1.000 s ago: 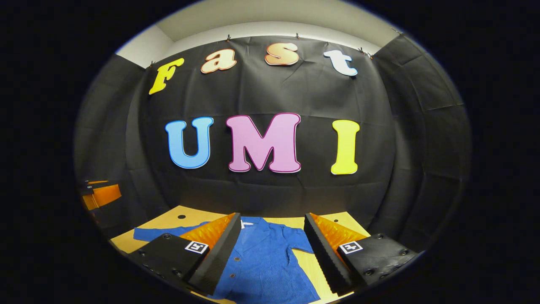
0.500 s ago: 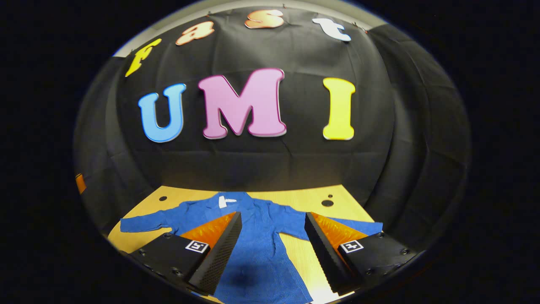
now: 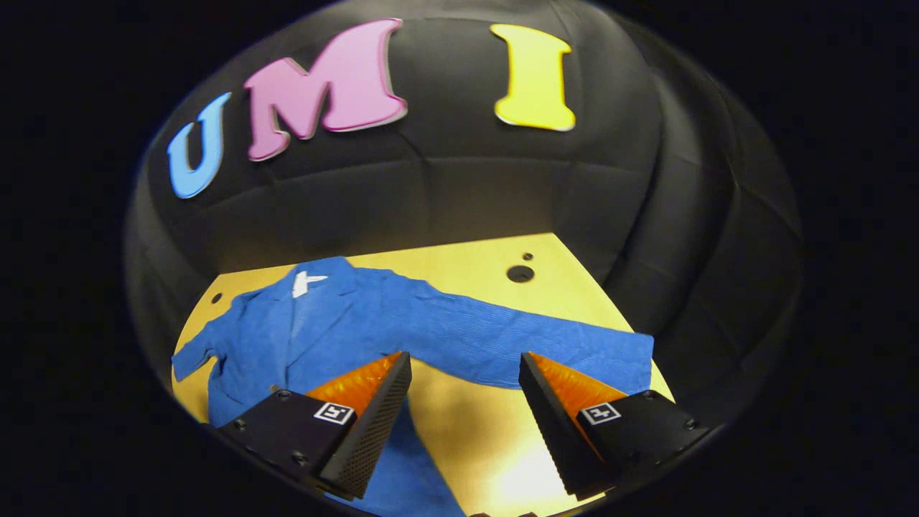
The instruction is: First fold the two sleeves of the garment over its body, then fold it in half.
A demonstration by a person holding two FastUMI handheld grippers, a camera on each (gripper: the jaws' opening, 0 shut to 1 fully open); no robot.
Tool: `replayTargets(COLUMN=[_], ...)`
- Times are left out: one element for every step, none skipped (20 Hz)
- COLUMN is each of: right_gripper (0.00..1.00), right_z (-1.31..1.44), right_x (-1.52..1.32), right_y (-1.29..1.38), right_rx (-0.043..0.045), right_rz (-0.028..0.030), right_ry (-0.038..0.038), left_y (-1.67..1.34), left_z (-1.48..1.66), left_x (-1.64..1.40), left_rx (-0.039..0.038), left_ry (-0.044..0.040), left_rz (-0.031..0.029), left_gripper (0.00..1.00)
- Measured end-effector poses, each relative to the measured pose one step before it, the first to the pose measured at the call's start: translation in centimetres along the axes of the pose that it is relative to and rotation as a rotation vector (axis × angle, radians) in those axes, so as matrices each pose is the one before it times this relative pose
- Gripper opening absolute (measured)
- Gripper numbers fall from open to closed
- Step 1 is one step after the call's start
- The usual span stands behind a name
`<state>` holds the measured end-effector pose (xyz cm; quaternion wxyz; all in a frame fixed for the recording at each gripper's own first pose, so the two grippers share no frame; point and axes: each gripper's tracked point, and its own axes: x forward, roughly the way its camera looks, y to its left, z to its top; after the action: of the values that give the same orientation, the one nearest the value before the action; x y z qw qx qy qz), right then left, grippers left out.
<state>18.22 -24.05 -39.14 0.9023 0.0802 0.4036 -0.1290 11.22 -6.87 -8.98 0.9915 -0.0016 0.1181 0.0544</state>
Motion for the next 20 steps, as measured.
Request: replayTargets(right_gripper=[0.98, 0.98, 0.98, 0.98, 0.98, 0.98, 0.98, 0.98, 0.98, 0.98, 0.98, 0.98, 0.98, 0.99, 0.98, 0.98, 0.99, 0.99, 1.0, 0.99], right_z=[0.188, -0.081, 0.083, 0.194, -0.044, -0.433, -0.443, -0.313, -0.414, -0.533, -0.425, -0.491, -0.667, -0.779, -0.607, -0.752, -0.705, 0.013, 0.438, 0.171], right_x=[1.169, 1.086, 0.793, 0.639, 0.775, 0.641, 0.499, 0.526, 0.548, 0.719, 0.844, 1.747, 1.041, 1.018, 0.903, 0.353, 0.498, -0.465, 0.217, -0.429], right_y=[-1.742, -2.146, -1.955, -1.994, -1.932, -1.664, -1.642, -1.523, -1.135, -1.026, -0.867, 0.213, 0.141, 0.267, 0.543, 0.063, 0.116, -0.895, 0.243, -0.092], right_rx=[0.03476, 0.02395, 0.01997, 0.0167, 0.00629, 0.00785, 0.00755, 0.00413, 0.00517, 0.00577, 0.00423, 0.00047, -0.00112, -0.00105, 0.00362, 0.00524, 0.00645, -0.00765, 0.00254, -0.00595], right_rz=[-0.02994, -0.04078, -0.03423, -0.03545, -0.03595, -0.02421, -0.02039, -0.02235, -0.02052, -0.0144, -0.01189, -0.01243, -0.00936, -0.00622, 0.00363, 0.00903, 0.00778, -0.00422, 0.00743, 0.00205], right_ry=[0.00976, 0.0186, 0.0091, 0.00423, 0.00967, 0.0154, 0.01493, 0.01343, 0.01862, 0.02279, 0.02203, 0.02287, 0.01817, 0.01909, 0.02126, 0.02474, 0.03021, 0.00132, -0.0119, 0.00504], left_y=[-0.615, -0.669, -0.677, -0.719, -0.678, -0.618, -0.515, -0.594, -0.653, -0.618, -0.581, -0.471, -0.474, -0.368, -0.367, -0.237, -0.245, -0.124, -0.233, -0.117], left_z=[-0.192, -0.083, -0.221, -0.085, -0.238, -0.243, -0.342, -0.156, -0.085, 0.044, -0.103, -0.001, -0.063, 0.114, 0.047, 0.015, -0.086, 0.145, -0.02, 0.151], left_x=[0.137, 0.19, 0.087, 0.319, 0.177, 0.287, 0.238, 0.271, 0.319, 0.292, 0.155, 0.225, 0.083, 0.1, 0.013, 0.06, -0.029, 0.001, -0.043, -0.128], left_rx=[0.00336, 0.00494, 0.00617, 0.0066, 0.0065, 0.00856, 0.0068, 0.00264, -0.00076, -0.00252, -0.00207, -0.00063, 0.00153, 0.00301, 0.00418, 0.00483, 0.00423, 0.00347, 0.00457, 0.00471], left_ry=[0.00612, 0.00408, 0.00396, 0.00309, 0.00495, 0.00703, 0.0065, 0.00581, 0.00417, 0.00226, 0.00176, 0.00234, 0.00135, 0.00063, -0.00022, 0.00114, 0.00064, 0.0012, 0.0007, -0.00127], left_rz=[-0.00096, -0.00296, -0.00533, -0.00813, -0.0083, -0.00397, -0.00468, -0.00704, -0.00832, -0.0079, -0.00672, -0.00588, -0.00446, -0.00295, -0.00217, -0.00114, -0.00091, -0.00171, 0.00004, 0.00196], left_gripper=[0.8, 0.8, 0.8, 0.8, 0.8, 0.8, 0.8, 0.8, 0.8, 0.8, 0.8, 0.8, 0.8, 0.8, 0.8, 0.8, 0.8, 0.8, 0.8, 0.8])
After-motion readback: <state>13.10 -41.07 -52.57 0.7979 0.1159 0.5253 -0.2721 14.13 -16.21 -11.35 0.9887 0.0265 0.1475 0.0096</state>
